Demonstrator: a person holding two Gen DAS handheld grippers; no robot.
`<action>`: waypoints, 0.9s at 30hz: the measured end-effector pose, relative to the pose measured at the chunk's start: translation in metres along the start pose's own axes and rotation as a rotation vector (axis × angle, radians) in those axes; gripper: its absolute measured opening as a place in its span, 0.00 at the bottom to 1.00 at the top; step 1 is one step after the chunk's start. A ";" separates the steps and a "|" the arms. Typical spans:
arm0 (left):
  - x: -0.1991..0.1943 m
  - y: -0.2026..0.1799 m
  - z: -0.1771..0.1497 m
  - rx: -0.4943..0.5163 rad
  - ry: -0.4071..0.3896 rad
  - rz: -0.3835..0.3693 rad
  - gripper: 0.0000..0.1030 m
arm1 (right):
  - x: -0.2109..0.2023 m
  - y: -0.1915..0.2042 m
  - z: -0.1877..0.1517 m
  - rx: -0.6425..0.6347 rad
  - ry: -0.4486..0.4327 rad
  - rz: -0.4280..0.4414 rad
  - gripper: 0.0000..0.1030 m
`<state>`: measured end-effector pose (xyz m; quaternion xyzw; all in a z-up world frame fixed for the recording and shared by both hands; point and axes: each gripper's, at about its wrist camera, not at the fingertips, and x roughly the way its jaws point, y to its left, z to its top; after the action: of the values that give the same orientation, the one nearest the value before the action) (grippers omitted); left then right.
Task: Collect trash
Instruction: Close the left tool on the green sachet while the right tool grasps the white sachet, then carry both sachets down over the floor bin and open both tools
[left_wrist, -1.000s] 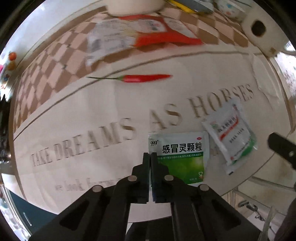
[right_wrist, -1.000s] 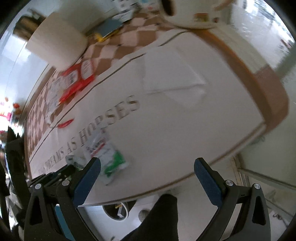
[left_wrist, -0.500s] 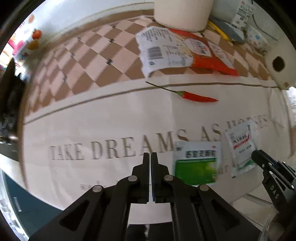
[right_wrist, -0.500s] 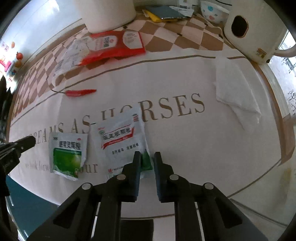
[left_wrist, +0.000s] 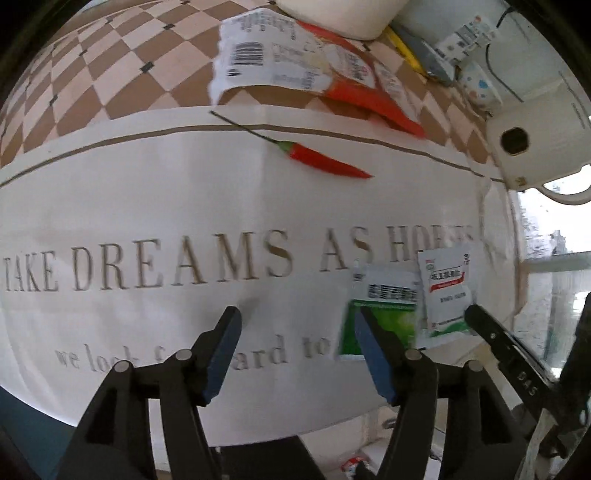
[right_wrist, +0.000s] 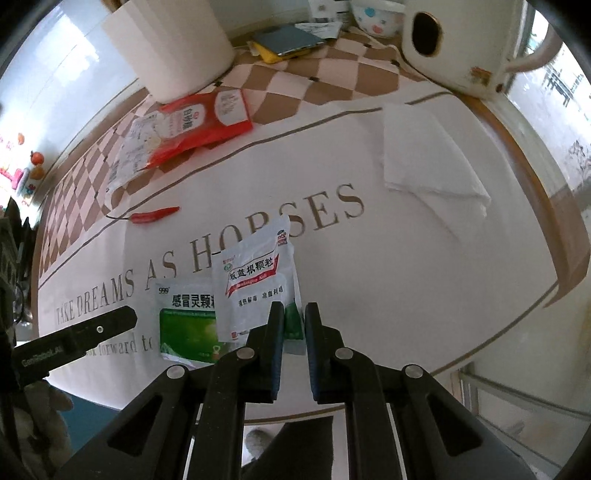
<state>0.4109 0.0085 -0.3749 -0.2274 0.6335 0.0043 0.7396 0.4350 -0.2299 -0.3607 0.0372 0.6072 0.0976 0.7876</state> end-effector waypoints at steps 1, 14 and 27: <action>-0.002 -0.005 -0.001 -0.004 -0.006 -0.008 0.59 | 0.000 -0.005 0.001 0.015 -0.005 0.001 0.12; 0.037 -0.091 -0.012 0.240 -0.006 0.237 0.51 | -0.011 -0.073 -0.005 0.152 -0.031 -0.064 0.12; -0.011 -0.095 -0.019 0.288 -0.143 0.272 0.03 | -0.019 -0.072 -0.019 0.155 -0.055 -0.056 0.12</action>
<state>0.4186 -0.0806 -0.3348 -0.0309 0.5983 0.0297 0.8001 0.4201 -0.3047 -0.3606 0.0838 0.5918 0.0274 0.8013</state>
